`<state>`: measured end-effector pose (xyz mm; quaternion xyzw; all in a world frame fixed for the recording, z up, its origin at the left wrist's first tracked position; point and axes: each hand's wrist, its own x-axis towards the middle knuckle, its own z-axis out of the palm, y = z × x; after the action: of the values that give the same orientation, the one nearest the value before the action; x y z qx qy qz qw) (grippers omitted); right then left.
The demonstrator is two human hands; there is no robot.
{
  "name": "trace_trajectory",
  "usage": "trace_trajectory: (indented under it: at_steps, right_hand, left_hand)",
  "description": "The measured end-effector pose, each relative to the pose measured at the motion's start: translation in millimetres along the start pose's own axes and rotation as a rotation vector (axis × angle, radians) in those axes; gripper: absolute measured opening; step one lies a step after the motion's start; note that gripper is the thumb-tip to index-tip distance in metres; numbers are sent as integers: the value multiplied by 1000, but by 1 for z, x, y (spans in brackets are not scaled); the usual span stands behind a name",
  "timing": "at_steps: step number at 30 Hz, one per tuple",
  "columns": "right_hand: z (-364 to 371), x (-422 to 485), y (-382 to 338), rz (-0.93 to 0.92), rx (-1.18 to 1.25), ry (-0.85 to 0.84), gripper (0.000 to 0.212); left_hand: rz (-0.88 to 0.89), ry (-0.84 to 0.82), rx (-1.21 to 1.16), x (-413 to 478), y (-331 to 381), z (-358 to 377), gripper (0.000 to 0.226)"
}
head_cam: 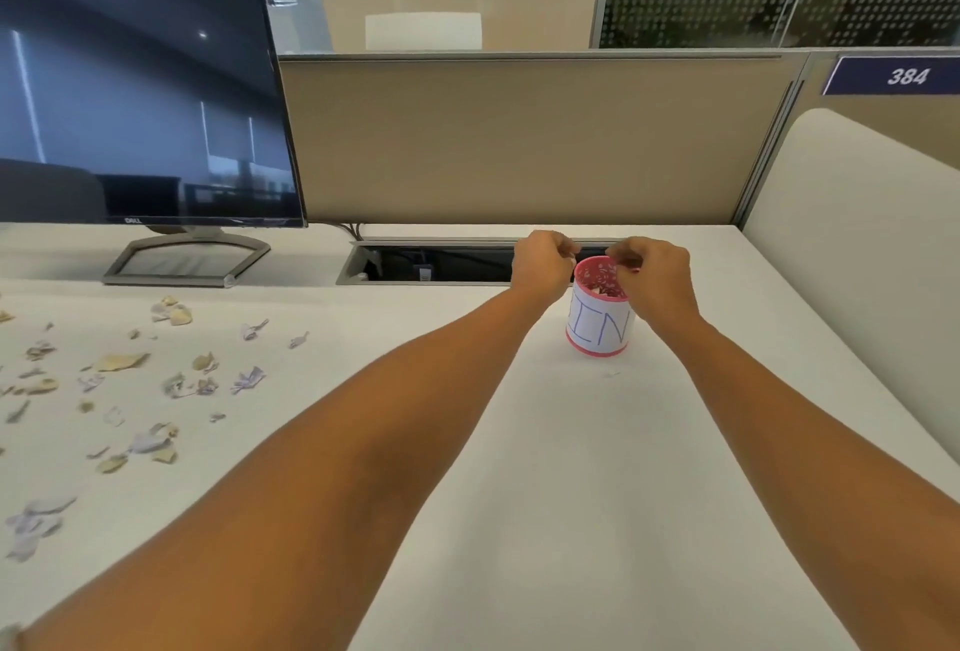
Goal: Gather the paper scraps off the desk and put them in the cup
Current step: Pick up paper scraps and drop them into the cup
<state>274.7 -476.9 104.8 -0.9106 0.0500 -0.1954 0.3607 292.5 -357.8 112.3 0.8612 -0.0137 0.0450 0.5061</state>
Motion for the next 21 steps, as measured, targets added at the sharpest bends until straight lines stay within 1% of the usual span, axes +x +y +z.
trace_trajectory:
  at_steps: [4,7,10,14,21]
  right_hand:
    - [6,-22,-19,-17,126,68,22]
    - [20,-46,-38,-40,179,22,20]
    - [46,-74,-59,-53,201,-95,19]
    - [87,-117,-92,-107,215,-274,19]
    - [137,-188,-151,-254,277,-592,16]
  left_hand:
    - [-20,50,64,-18,-29,-24,26]
    - [-80,138,90,-42,-60,-47,25]
    - [-132,265,114,-79,-91,-72,22]
    - [-161,342,159,-133,-133,-118,26]
    - [-267,515,251,-217,-191,-224,31]
